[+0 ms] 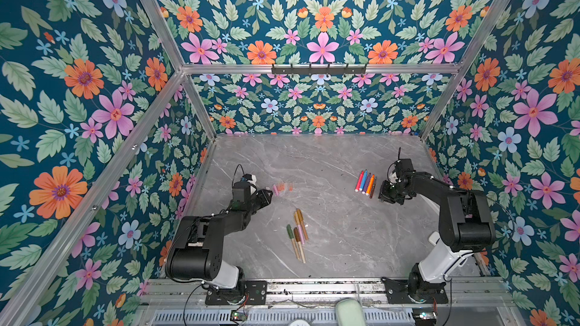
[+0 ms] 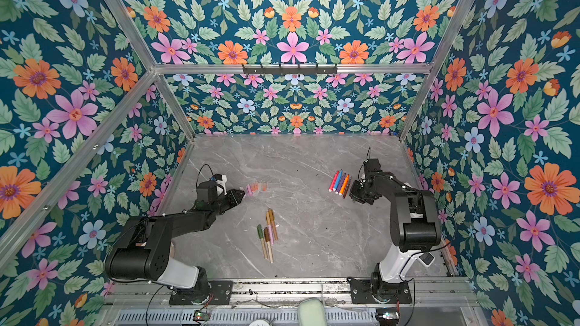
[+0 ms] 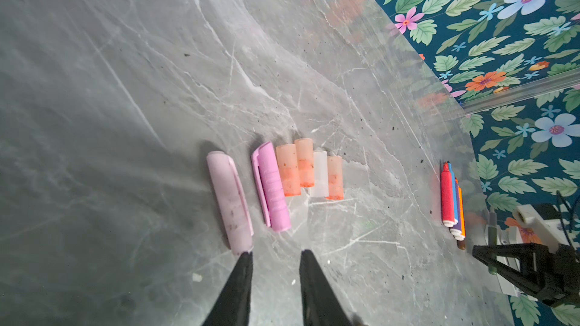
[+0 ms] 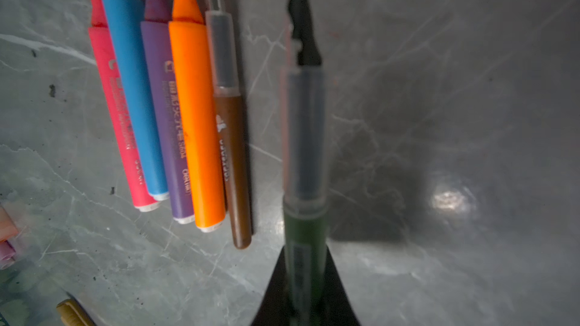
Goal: Open the pen caps
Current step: 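Carry the uncapped green pen beside the brown pen and release it with the right gripper, then move the right gripper back toward the pastel pen cluster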
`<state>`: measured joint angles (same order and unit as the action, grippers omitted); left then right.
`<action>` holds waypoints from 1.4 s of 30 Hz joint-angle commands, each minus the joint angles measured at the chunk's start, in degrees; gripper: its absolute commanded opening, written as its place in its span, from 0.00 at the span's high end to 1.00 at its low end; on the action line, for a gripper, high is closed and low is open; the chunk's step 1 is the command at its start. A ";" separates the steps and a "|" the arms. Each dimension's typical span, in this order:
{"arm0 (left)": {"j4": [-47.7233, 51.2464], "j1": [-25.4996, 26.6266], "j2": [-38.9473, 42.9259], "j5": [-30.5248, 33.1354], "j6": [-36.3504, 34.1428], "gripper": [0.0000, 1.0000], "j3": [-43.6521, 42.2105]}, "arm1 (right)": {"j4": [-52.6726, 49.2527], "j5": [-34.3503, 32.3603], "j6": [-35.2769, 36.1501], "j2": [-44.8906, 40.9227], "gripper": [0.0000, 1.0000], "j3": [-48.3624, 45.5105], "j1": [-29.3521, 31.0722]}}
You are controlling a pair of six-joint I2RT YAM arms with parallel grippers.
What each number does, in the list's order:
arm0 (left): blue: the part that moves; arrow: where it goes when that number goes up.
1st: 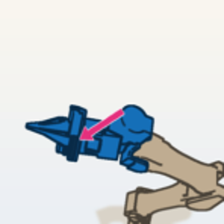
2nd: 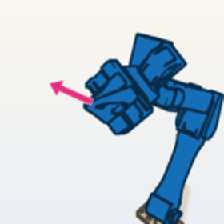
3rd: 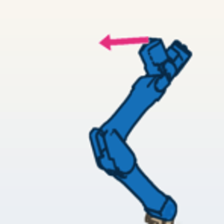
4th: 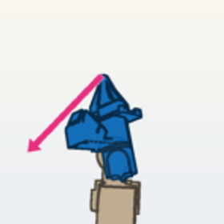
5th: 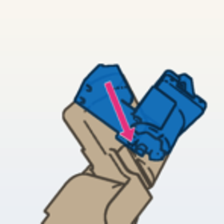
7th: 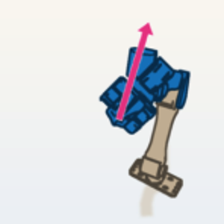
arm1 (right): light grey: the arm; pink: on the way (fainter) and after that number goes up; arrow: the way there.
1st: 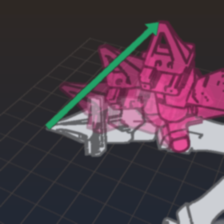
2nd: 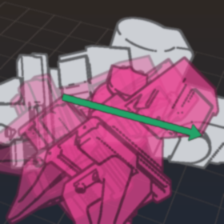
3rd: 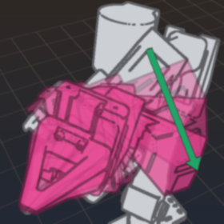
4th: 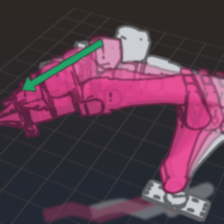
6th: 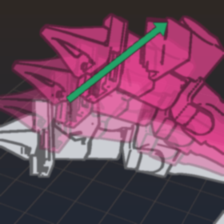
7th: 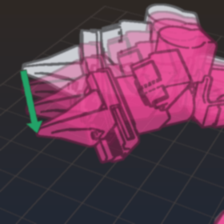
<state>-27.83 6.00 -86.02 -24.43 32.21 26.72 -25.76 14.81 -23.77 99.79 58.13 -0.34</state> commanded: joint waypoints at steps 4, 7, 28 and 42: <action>-2.22 -0.11 -0.80 -1.36 -0.03 0.70 0.28 | 3.41 4.34 1.01 2.05 1.00 -0.04 -0.61; -2.40 -0.11 -0.91 -1.59 0.07 0.70 0.35 | 4.22 6.13 0.67 2.78 0.95 0.20 -0.63; -2.75 -0.11 -1.63 -2.40 0.31 0.70 0.84 | 2.90 7.76 1.35 -0.42 0.61 -0.28 -0.56; -3.50 -0.11 -0.57 -2.06 0.36 0.70 0.07 | -10.56 -11.84 3.01 0.41 0.60 11.04 36.22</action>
<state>-30.17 6.00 -87.05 -26.79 32.86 26.96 -30.70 9.30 -20.82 97.91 66.63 29.87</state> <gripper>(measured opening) 0.299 0.398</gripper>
